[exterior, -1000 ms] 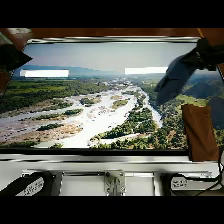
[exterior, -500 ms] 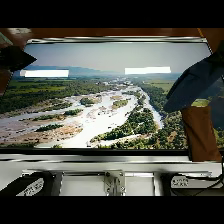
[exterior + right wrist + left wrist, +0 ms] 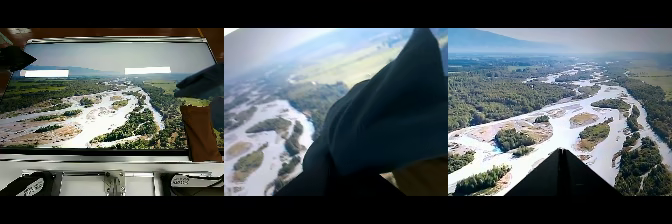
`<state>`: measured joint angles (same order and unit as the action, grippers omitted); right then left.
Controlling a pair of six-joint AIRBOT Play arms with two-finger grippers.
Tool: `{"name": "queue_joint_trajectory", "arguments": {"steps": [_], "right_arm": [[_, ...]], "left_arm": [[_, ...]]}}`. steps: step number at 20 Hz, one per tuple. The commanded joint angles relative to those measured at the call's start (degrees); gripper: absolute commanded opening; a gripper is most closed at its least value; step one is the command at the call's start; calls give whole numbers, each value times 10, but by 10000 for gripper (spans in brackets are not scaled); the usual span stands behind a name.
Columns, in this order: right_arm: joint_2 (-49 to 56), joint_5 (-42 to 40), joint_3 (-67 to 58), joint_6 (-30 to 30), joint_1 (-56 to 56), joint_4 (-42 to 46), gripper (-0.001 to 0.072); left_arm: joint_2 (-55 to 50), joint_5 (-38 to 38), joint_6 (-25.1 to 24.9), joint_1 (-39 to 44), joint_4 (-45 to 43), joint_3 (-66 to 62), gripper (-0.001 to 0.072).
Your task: Fold the shirts.
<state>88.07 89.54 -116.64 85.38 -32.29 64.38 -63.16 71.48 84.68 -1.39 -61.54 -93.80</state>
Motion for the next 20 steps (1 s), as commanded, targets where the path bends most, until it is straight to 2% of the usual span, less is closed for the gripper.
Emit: {"name": "queue_joint_trajectory", "arguments": {"steps": [1,4,8,14,16,20], "right_arm": [[0,112,5,10,-43,90,67],[0,159,31,16,-76,148,67],[-12,167,73,41,-115,157,67],[-84,163,283,49,-156,209,66],[-122,133,373,65,-174,220,66],[-188,19,567,94,-191,220,66]], "left_arm": [[0,0,0,0,0,0,37],[0,0,0,0,0,0,37],[0,0,0,0,0,0,37],[0,0,0,0,0,0,37],[0,0,0,0,0,0,37],[0,0,0,0,0,0,37]]}}
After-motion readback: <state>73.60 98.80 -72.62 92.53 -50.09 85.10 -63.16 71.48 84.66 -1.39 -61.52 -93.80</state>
